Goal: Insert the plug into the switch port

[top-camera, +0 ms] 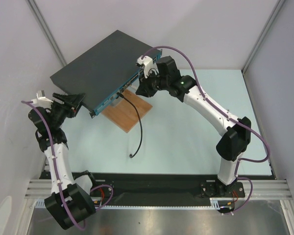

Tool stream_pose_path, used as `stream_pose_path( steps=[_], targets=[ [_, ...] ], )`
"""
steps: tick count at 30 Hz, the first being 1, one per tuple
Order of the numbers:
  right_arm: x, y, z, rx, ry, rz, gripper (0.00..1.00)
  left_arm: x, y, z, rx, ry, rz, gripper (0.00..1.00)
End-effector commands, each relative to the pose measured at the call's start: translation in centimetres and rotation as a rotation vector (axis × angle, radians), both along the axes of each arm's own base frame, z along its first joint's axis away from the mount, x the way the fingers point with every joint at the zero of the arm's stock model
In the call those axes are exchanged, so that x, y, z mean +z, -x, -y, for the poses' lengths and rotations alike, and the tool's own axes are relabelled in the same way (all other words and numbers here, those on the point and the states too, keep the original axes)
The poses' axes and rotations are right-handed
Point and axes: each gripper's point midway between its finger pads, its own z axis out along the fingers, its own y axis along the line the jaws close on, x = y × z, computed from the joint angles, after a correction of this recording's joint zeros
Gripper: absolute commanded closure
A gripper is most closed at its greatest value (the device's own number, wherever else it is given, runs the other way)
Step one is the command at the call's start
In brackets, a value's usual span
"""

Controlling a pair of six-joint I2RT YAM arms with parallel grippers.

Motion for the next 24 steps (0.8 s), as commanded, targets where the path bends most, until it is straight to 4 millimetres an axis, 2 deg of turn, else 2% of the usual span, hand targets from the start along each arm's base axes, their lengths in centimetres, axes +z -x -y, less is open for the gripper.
stream_pose_path(
  steps=[1, 4, 13, 19, 24],
  targets=[
    [3.1, -0.4, -1.2, -0.007, -0.065, 0.069, 1.00, 1.7, 0.8, 0.3, -0.004, -0.077, 0.084, 0.87],
    [3.0, -0.4, -1.3, -0.008, -0.062, 0.070, 1.00, 1.6, 0.8, 0.3, 0.001, -0.076, 0.081, 0.92],
    [2.5, -0.8, -1.4, -0.025, -0.048, 0.078, 1.00, 2.3, 0.8, 0.3, -0.004, -0.078, 0.094, 0.97],
    [2.6, -1.1, -0.4, -0.046, -0.049, 0.069, 1.00, 2.5, 0.8, 0.3, -0.005, -0.080, 0.097, 0.99],
    [3.0, -0.7, 0.5, -0.031, -0.058, 0.057, 1.00, 2.7, 0.6, 0.2, -0.004, -0.080, 0.099, 1.00]
  ],
)
